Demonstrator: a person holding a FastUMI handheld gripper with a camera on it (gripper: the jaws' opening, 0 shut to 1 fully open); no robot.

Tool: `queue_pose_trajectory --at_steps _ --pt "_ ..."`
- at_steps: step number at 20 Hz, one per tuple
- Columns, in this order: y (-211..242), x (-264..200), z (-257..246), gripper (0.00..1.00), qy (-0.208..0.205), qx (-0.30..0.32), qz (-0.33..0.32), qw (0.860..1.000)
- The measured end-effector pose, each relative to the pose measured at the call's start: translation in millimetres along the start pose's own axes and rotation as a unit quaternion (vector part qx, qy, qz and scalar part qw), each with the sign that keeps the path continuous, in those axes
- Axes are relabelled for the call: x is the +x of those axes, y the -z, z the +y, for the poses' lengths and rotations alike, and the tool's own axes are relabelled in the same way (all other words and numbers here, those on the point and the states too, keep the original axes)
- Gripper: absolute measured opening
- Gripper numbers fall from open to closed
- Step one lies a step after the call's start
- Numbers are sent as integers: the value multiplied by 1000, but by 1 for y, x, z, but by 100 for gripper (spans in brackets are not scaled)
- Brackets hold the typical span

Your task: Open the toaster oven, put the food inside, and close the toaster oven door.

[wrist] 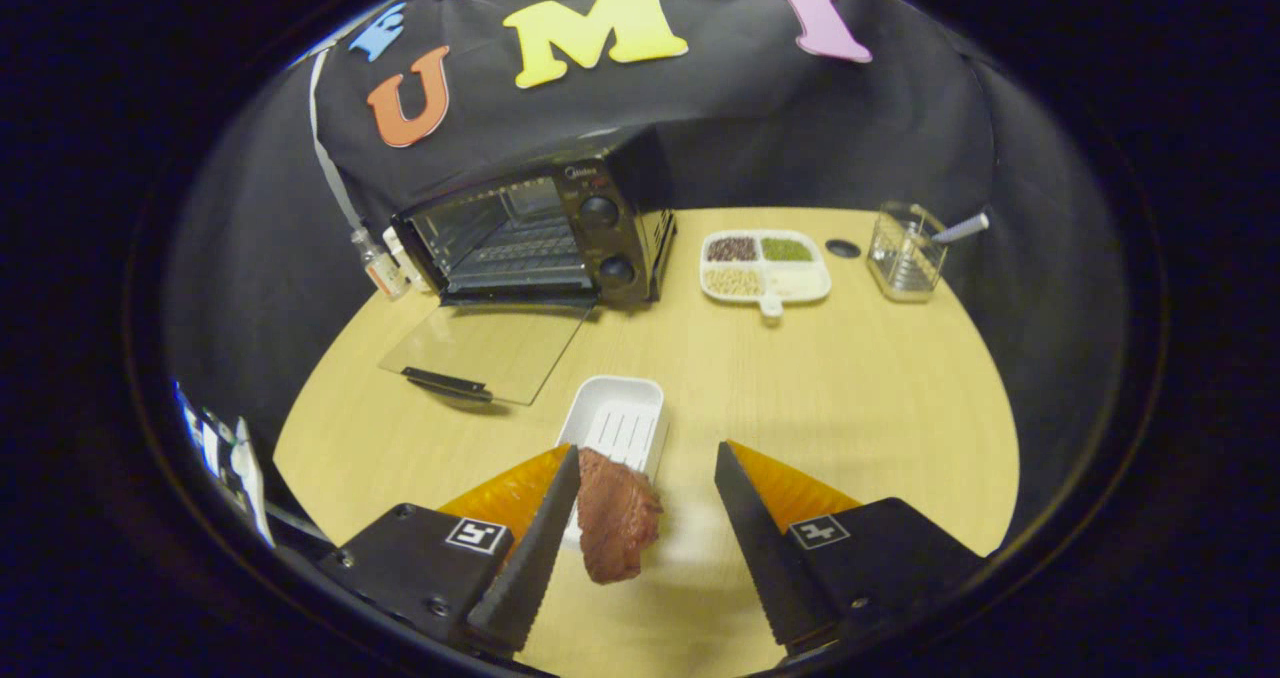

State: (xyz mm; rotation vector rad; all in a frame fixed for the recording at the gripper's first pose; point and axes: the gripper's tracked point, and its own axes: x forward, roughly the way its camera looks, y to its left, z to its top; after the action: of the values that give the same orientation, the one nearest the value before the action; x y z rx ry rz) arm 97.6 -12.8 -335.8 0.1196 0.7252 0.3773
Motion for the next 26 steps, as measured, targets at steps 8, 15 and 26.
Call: queue_pose_trajectory --at_steps 8,15,26 --pt "32 15 10 31 -103 158 66 980" --pt "6 -9 18 14 -136 183 60 972" --pt "-90 17 154 12 -184 246 -52 950"
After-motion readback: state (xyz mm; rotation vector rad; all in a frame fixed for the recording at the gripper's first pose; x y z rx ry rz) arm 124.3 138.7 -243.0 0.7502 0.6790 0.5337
